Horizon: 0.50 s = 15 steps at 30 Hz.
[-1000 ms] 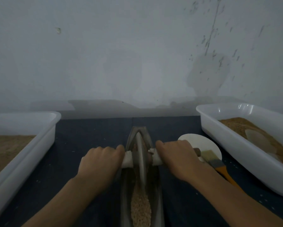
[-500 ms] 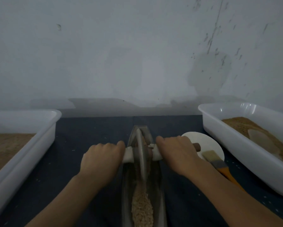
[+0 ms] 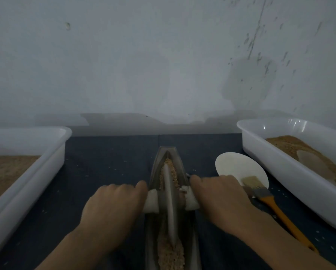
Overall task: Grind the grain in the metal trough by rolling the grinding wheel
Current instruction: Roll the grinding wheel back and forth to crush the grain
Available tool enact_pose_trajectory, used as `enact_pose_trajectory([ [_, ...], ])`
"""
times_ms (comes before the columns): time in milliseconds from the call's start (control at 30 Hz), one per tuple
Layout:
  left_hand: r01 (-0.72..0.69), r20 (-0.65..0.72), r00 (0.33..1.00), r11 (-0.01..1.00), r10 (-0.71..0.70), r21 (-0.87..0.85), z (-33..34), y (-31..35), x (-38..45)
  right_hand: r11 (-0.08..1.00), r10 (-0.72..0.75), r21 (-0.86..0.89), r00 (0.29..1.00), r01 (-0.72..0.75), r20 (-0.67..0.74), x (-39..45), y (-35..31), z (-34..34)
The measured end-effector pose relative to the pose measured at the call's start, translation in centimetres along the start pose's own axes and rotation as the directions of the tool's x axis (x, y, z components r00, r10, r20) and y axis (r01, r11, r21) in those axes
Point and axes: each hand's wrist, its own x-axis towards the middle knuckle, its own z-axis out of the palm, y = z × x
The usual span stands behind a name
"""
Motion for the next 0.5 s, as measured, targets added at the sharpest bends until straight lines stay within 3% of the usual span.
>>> enact_pose_trajectory([
  [233,0.104,-0.052,0.993,0.994,-0.103,0.028,0.8,-0.1,2.8,0.996,-0.021,-0.086,0.995,0.013,-0.096,4.1,1.4,0.6],
  [500,-0.041,0.101,0.994,0.997,0.047,-0.063,-0.6,0.3,-1.4,0.997,-0.048,0.067,0.996,0.043,0.078,-1.8,-0.1,0.6],
])
